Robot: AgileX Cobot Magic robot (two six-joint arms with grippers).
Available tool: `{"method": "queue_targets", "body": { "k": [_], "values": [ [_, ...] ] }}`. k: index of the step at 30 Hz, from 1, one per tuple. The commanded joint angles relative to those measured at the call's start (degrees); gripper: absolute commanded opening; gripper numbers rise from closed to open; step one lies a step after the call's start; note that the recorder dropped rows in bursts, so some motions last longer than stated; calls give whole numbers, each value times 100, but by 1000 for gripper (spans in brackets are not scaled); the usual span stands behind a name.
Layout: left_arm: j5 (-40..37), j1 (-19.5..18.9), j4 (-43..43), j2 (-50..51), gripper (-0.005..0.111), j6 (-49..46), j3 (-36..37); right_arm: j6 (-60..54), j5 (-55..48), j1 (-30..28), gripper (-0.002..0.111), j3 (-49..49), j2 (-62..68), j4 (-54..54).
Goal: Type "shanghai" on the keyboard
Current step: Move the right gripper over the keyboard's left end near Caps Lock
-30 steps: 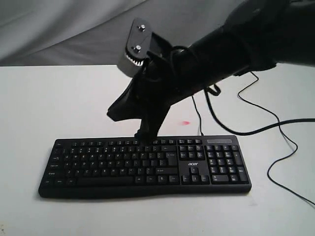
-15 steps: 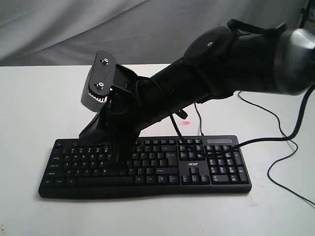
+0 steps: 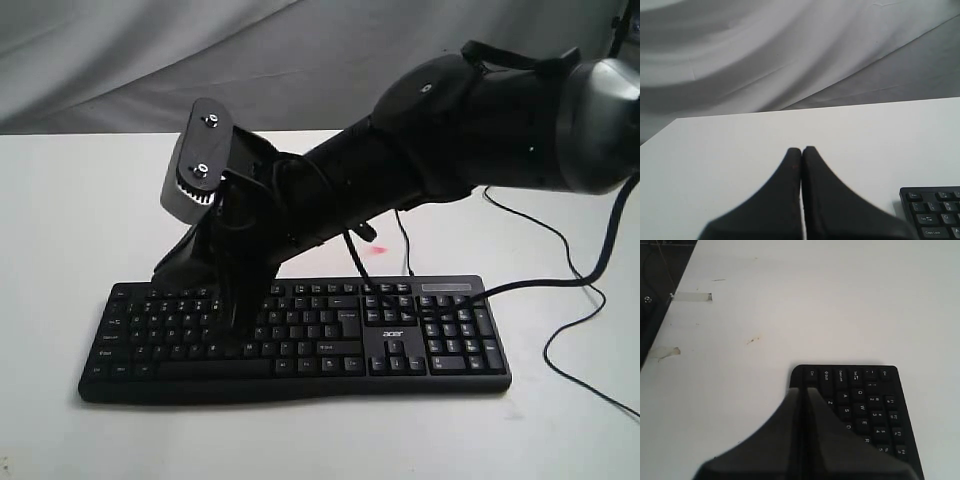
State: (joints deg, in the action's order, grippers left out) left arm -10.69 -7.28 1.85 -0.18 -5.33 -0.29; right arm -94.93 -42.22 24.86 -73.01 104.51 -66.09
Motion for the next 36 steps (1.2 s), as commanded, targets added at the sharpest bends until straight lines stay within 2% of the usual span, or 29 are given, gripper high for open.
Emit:
{"method": "queue_targets", "body": {
  "k": [1, 6, 13, 21, 32, 36],
  "values": [
    [16, 22, -3, 18, 1, 16, 29, -169, 262, 150, 0, 26, 151, -304],
    [16, 22, -3, 18, 1, 16, 29, -260, 1091, 440, 0, 26, 403, -326],
    [16, 22, -3, 18, 1, 16, 29, -317, 1284, 590, 0, -45, 607, -279],
    [16, 22, -3, 18, 1, 16, 29, 674, 838, 590, 0, -1318, 1491, 93],
    [16, 22, -3, 18, 1, 16, 29, 935, 744, 600, 0, -1955, 2109, 515],
    [16, 22, -3, 18, 1, 16, 29, 1582, 745, 600, 0, -2365, 2464, 1289]
  ]
}}
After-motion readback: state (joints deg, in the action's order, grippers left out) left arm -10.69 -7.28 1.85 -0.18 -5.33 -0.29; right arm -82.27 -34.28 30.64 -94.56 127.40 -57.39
